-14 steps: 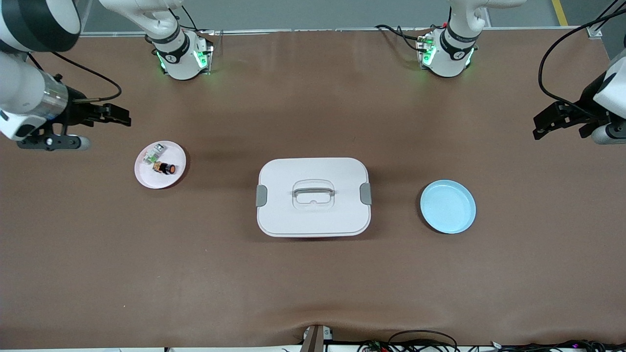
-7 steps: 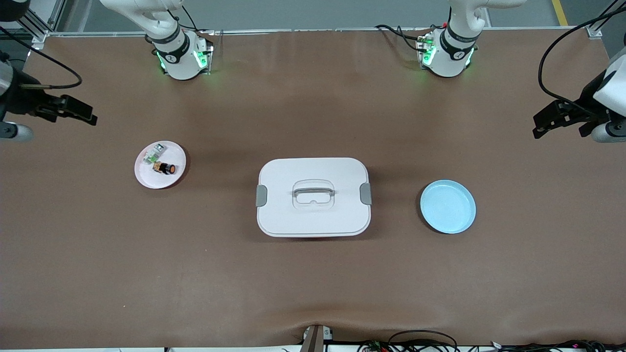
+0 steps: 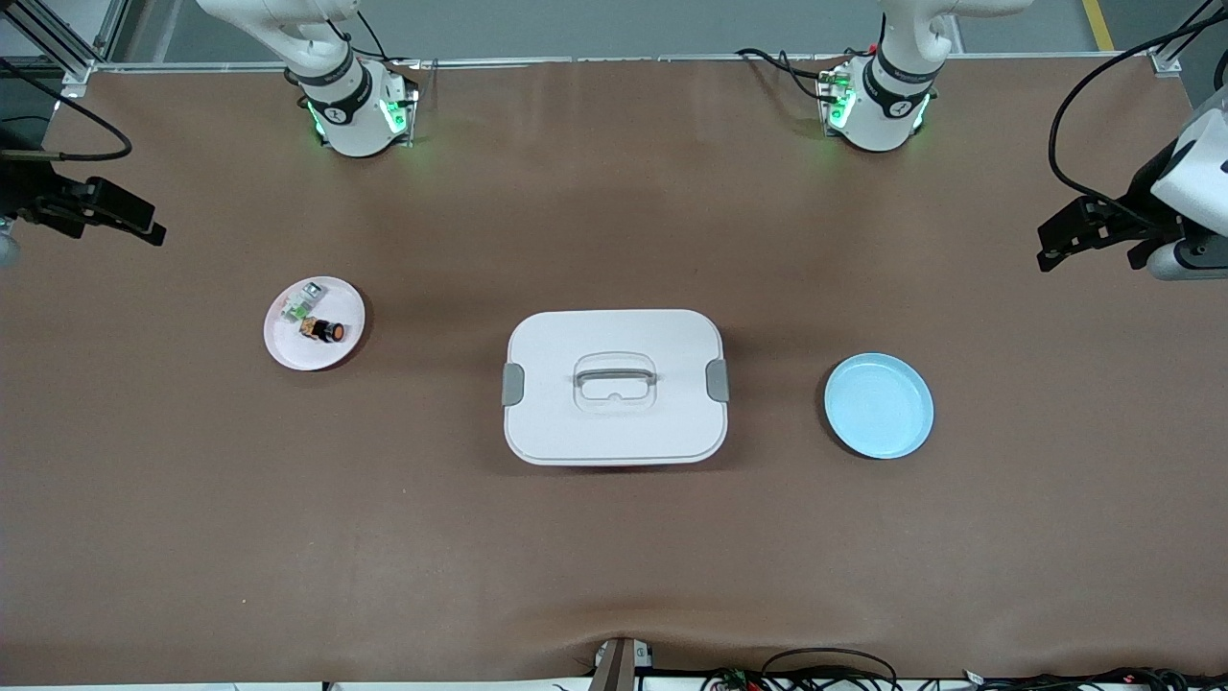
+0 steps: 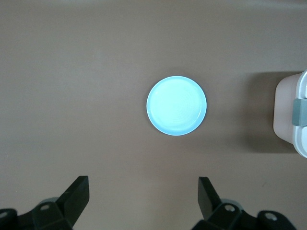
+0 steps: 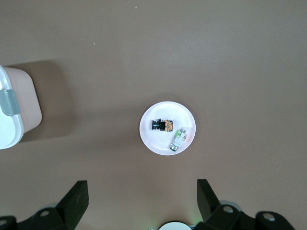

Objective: Transfer orange switch to right arm and place

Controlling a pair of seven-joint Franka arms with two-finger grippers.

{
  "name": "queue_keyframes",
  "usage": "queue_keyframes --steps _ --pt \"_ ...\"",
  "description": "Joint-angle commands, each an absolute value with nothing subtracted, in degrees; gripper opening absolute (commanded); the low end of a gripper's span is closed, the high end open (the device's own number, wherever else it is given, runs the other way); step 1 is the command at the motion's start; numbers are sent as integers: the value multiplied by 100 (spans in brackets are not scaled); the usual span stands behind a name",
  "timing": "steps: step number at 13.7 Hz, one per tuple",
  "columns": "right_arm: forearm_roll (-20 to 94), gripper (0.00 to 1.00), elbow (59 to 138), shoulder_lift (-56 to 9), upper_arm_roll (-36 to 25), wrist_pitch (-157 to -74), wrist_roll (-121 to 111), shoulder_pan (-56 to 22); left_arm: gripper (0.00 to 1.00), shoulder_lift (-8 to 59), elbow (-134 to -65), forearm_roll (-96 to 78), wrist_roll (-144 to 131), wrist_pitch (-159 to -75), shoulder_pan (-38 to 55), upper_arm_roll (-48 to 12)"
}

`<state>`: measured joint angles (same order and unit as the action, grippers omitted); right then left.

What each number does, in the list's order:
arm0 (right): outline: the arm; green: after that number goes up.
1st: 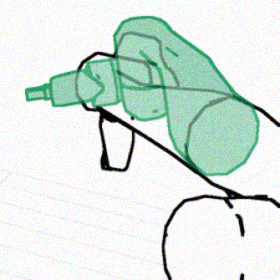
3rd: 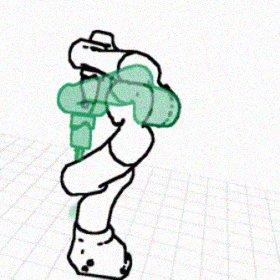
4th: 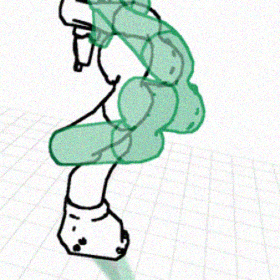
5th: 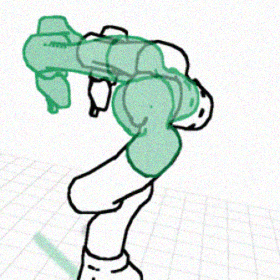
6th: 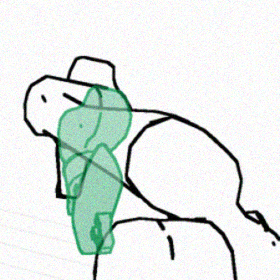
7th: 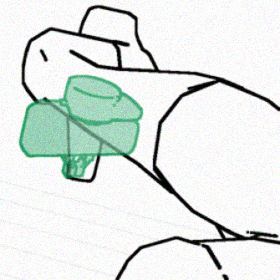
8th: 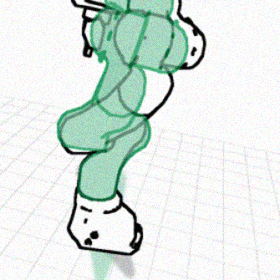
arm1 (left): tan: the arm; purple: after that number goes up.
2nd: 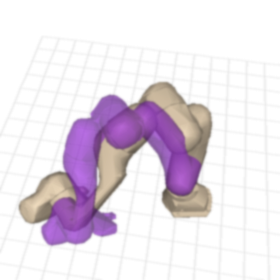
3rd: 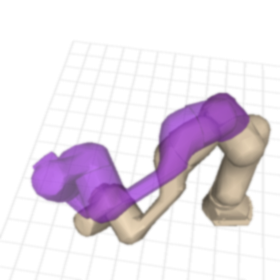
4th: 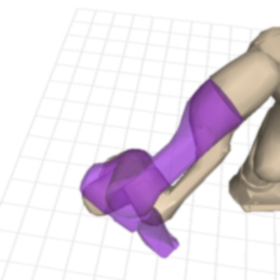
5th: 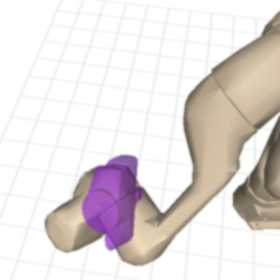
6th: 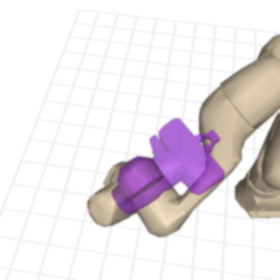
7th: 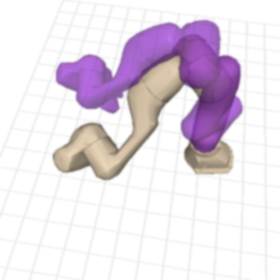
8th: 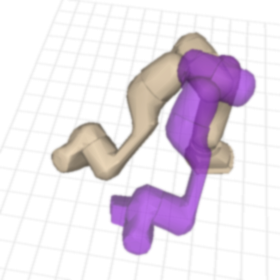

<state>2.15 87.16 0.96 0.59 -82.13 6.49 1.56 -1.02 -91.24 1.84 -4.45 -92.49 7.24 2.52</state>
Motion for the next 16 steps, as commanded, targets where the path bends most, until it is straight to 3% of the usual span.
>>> queue_keyframes --steps 1,16 --pt "219 100 8499 18 105 -8095 651 325 100 -255 -9229 114 -316 -9220 765 264" --pt "220 100 8253 53 149 -7989 624 308 100 -316 -9308 114 -351 -9114 712 53"
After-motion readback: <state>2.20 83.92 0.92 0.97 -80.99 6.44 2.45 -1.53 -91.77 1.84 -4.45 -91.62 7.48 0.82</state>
